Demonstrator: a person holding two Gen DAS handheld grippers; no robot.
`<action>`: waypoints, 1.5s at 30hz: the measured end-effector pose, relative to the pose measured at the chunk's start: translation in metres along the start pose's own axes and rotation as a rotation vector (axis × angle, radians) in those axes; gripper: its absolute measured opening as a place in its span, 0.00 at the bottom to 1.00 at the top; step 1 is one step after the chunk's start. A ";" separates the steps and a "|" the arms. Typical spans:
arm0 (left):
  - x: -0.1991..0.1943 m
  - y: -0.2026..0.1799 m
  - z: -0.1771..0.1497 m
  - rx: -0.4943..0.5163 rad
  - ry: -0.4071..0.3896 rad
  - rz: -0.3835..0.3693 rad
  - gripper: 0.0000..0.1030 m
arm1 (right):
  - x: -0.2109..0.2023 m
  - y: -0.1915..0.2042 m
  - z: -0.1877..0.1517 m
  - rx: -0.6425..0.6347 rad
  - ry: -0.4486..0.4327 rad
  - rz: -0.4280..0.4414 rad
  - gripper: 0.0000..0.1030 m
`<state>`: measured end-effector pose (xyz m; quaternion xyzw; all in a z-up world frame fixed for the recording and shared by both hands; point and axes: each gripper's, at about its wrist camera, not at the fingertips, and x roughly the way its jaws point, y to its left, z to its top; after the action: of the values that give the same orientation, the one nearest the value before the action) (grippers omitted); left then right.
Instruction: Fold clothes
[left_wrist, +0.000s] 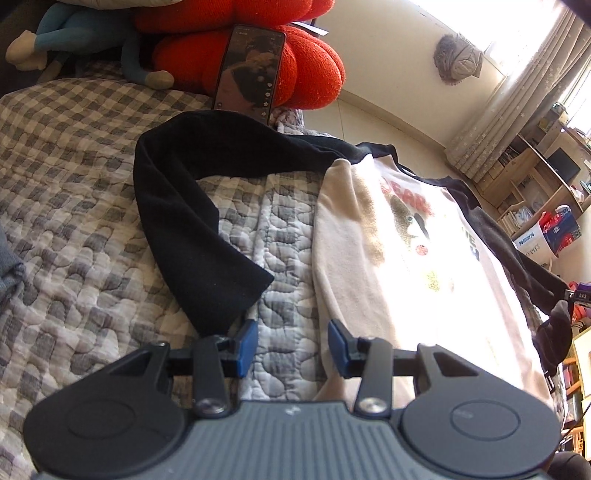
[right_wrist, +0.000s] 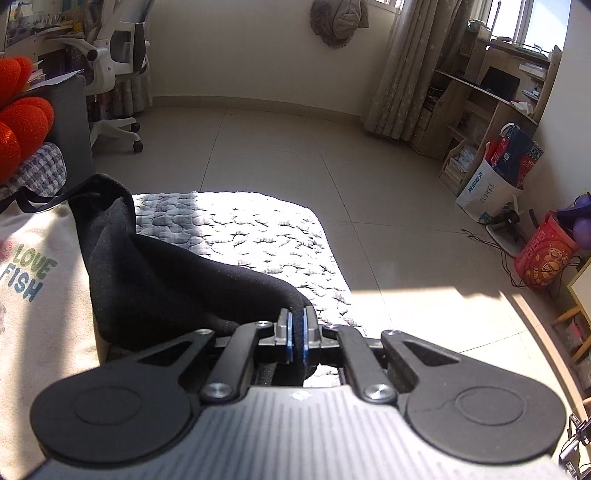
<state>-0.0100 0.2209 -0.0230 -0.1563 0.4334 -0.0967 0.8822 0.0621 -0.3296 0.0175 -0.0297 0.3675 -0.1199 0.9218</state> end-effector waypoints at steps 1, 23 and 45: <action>-0.001 0.000 -0.001 0.002 0.003 -0.004 0.41 | -0.002 0.000 -0.002 0.010 0.001 0.011 0.15; -0.022 0.032 -0.017 -0.026 0.004 -0.232 0.41 | -0.080 0.009 -0.066 0.210 0.272 0.615 0.49; -0.040 0.013 -0.016 -0.086 -0.065 -0.325 0.07 | -0.074 0.038 -0.083 0.164 0.346 0.691 0.11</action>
<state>-0.0461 0.2417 -0.0073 -0.2649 0.3774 -0.2145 0.8610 -0.0392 -0.2720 0.0007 0.1902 0.4949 0.1653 0.8316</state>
